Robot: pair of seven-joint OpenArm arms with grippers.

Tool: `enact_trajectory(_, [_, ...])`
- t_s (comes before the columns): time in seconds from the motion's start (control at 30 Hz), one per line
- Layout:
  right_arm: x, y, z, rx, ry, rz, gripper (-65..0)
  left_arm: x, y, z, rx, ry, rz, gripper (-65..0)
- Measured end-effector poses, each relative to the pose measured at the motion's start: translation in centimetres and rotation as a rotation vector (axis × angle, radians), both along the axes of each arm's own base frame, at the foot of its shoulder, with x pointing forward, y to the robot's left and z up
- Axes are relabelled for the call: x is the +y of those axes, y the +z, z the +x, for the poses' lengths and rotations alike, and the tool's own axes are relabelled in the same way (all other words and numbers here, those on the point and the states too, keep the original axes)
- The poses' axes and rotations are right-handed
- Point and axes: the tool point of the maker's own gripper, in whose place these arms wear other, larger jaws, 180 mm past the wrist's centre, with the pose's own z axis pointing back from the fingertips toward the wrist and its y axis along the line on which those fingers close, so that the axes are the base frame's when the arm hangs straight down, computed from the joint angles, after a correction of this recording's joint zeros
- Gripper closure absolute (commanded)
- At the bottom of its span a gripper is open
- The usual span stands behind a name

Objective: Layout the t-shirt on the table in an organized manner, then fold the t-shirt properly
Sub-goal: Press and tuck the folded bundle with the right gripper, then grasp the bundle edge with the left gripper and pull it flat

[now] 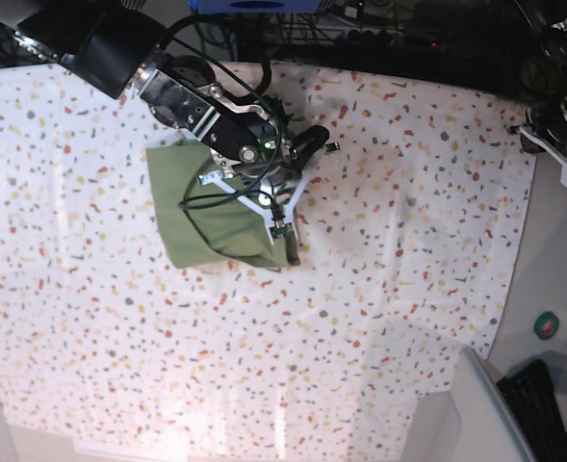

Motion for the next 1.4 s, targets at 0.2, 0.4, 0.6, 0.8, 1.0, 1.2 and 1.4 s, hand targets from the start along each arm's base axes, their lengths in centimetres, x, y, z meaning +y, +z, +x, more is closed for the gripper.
enact_trajectory(0.2, [-1.0,3.5,3.2,-0.064,-0.074,0.054,0.0,-0.1,-0.1,-0.2,0.005,-0.001,-0.001,0.0])
enact_trajectory(0.4, [-3.6,4.0,8.7,-0.13,-0.152,-0.02,0.0,-0.1,-0.1,-0.3,0.007,-0.002,-0.002,0.0])
enact_trajectory(0.6, [-3.7,-0.1,8.9,-0.102,-0.133,-0.09,0.0,-0.1,-0.1,-0.3,0.006,-0.001,-0.002,0.0])
enact_trajectory(0.8, [-2.7,3.0,10.1,-0.197,-0.111,-0.02,0.0,-0.1,-0.1,-0.2,0.005,-0.003,-0.002,0.0])
enact_trajectory(1.0, [-3.0,1.8,7.4,-0.143,-0.105,-0.011,0.0,-0.2,-0.2,-0.3,0.008,-0.004,-0.003,0.0])
enact_trajectory(1.2, [-3.1,-1.1,6.9,-0.109,-0.121,-0.072,0.0,-0.2,-0.1,-0.2,0.004,-0.004,-0.004,0.0])
enact_trajectory(1.4, [-1.1,0.8,6.1,-0.121,-0.103,0.006,0.0,-0.2,-0.1,-0.2,0.006,-0.004,-0.004,0.0])
